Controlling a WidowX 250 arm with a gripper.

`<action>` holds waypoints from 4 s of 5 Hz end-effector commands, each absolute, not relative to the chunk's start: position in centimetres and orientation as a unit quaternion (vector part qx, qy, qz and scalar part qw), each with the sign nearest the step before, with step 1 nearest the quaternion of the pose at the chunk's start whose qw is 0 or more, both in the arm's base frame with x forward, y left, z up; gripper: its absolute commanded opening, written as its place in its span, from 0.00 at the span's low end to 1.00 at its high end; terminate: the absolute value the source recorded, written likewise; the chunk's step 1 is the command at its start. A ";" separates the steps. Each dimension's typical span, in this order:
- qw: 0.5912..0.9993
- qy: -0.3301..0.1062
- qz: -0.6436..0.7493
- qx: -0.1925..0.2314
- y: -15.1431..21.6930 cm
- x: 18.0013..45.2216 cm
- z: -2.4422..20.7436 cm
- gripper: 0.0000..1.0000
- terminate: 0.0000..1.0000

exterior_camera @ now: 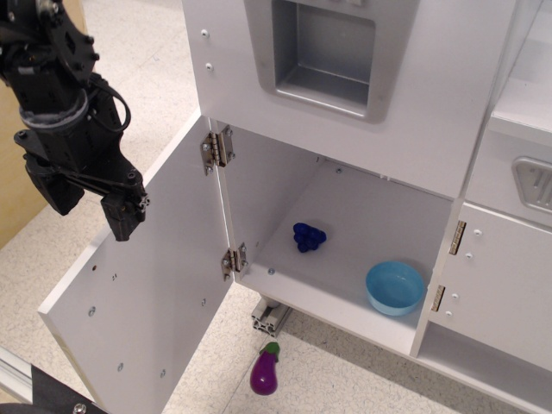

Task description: Close low fridge

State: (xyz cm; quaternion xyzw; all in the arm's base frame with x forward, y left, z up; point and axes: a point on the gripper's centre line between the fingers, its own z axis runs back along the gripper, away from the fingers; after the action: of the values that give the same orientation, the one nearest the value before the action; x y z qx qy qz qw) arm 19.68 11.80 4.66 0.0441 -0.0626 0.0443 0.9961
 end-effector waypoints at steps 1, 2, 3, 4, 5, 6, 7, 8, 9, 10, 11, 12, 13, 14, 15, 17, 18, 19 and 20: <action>0.996 -0.057 0.059 0.022 13.3 21.8 1.9 1.00 0.00; 0.996 -0.056 0.067 0.002 11.9 22.1 0.8 1.00 0.00; 0.992 -0.082 0.092 -0.013 10.4 22.4 0.5 1.00 0.00; 0.991 -0.082 0.107 -0.003 9.0 23.3 0.1 1.00 0.00; 0.990 -0.077 0.121 0.006 7.5 24.0 0.1 1.00 0.00; 0.989 -0.084 0.124 0.013 6.0 24.9 0.3 1.00 0.00; 0.986 -0.080 0.144 0.005 5.1 26.0 0.7 1.00 0.00; 0.984 -0.080 0.157 -0.012 4.6 26.6 1.7 1.00 0.00; 0.983 -0.078 0.164 -0.028 4.0 26.7 3.8 1.00 0.00; 0.982 -0.103 0.153 -0.034 3.6 25.7 5.6 1.00 0.00; 0.983 -0.115 0.137 -0.032 3.9 23.4 6.9 1.00 0.00; 0.989 -0.104 0.101 -0.018 5.8 20.3 6.1 1.00 0.00; 0.992 -0.098 0.083 -0.005 8.0 18.1 3.7 1.00 0.00; 0.992 -0.086 0.087 0.009 9.0 17.9 1.4 1.00 0.00; 0.989 -0.099 0.112 0.014 9.3 18.8 -0.5 1.00 0.00; 0.989 -0.090 0.119 0.003 7.3 21.0 -4.4 1.00 0.00; 0.988 -0.088 0.127 0.006 5.9 22.2 -5.1 1.00 0.00; 0.987 -0.080 0.141 0.002 4.5 23.5 -5.4 1.00 0.00; 0.984 -0.083 0.154 -0.001 3.2 24.7 -5.6 1.00 0.00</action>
State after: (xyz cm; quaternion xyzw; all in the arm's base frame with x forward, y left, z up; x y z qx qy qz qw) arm 24.36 2.85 -6.37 -0.0006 -0.0683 0.1574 0.9852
